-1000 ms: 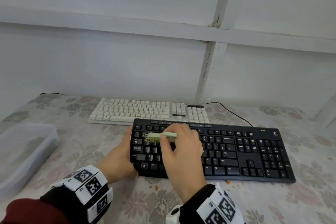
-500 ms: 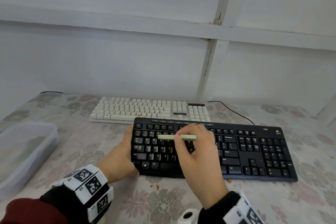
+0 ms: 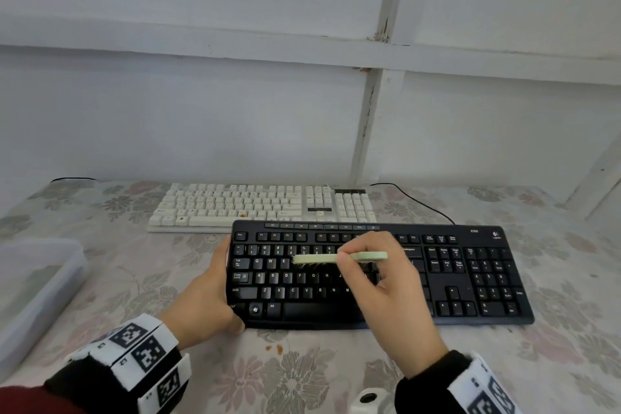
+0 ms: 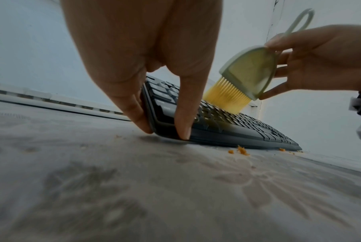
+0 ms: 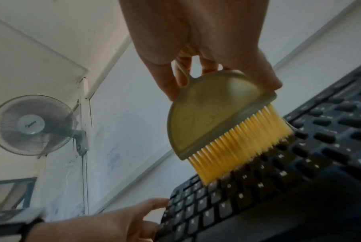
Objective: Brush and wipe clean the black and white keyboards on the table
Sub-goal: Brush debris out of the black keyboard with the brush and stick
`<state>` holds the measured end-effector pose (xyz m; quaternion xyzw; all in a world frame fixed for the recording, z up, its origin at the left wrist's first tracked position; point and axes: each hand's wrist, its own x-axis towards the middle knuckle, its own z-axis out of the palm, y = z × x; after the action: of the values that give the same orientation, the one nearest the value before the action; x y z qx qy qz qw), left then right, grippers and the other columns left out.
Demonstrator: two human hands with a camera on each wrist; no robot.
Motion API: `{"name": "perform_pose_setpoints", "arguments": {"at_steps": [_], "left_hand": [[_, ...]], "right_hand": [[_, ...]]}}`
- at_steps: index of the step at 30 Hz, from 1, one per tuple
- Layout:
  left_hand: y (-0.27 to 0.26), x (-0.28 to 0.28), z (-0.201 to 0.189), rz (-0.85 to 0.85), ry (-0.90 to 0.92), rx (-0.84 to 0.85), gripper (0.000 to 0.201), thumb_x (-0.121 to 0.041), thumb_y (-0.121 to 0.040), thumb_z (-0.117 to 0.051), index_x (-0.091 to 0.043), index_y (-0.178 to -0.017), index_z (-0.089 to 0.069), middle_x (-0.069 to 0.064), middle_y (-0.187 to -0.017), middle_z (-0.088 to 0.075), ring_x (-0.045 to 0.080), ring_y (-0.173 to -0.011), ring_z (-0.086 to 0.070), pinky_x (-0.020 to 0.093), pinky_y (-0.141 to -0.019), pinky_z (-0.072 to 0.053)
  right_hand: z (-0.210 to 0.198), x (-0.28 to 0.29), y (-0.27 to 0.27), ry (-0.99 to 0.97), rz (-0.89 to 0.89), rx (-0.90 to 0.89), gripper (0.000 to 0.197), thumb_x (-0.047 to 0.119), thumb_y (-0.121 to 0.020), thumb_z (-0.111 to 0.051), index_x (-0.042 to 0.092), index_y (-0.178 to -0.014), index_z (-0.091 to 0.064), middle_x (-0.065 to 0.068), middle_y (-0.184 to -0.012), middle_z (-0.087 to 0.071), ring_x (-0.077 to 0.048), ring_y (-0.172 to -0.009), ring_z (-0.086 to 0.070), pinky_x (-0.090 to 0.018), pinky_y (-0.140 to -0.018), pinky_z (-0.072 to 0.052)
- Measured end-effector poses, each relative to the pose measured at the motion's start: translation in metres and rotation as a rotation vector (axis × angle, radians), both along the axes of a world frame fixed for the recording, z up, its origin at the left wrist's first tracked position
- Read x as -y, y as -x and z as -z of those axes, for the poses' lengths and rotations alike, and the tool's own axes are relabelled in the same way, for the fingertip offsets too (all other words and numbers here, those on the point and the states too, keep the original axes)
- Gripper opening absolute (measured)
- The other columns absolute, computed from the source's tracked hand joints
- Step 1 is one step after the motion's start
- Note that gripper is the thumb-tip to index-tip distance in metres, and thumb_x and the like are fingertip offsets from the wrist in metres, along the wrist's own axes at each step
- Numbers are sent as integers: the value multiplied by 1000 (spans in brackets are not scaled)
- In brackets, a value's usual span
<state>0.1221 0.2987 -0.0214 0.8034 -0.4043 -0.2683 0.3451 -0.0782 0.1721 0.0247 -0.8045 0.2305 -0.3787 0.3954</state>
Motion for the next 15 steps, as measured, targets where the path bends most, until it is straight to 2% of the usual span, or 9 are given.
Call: {"name": "perform_pose_setpoints", "arguments": {"at_steps": [3,6,8,10,12,15], "left_hand": [[0,0,0,-8,16,8,120,6,-57,-69,-62,-123,5,-2,-93,-65,15,-79,-66,26,-68,-54],[0,-1,1,-8,30,14,119,5,-57,-68,-66,-118,4,0,-92,-66,16,-79,-66,28,-68,-55],[0,0,1,-11,34,16,119,5,-56,-69,-67,-116,4,-1,-91,-65,16,-79,-66,31,-69,-56],[0,0,1,-17,31,14,120,5,-55,-69,-67,-118,4,-1,-92,-65,17,-79,-67,34,-71,-57],[1,-1,1,-22,30,14,120,5,-55,-70,-66,-118,4,-1,-92,-65,17,-78,-67,35,-72,-57],[1,0,0,-14,27,24,119,6,-56,-69,-70,-112,4,1,-92,-65,18,-77,-67,34,-69,-57]], "right_hand": [[6,6,5,48,73,-43,17,25,-89,-59,34,-75,-56,14,-94,-54,-11,-95,-51,-13,-73,-40],[3,15,17,106,177,-42,22,15,-86,-60,32,-73,-56,16,-86,-53,-6,-95,-45,-24,-79,-39],[0,16,21,73,146,4,21,15,-85,-60,31,-72,-58,14,-89,-53,-7,-95,-46,-23,-72,-41],[0,16,21,-12,61,46,20,16,-86,-61,33,-76,-60,11,-95,-53,-16,-91,-52,-25,-63,-43],[4,21,25,-35,56,57,23,15,-86,-62,37,-77,-60,10,-96,-54,-20,-91,-53,-29,-66,-44],[5,33,35,-52,126,51,23,15,-85,-63,38,-79,-61,14,-95,-53,-19,-95,-54,-30,-72,-47]]}}
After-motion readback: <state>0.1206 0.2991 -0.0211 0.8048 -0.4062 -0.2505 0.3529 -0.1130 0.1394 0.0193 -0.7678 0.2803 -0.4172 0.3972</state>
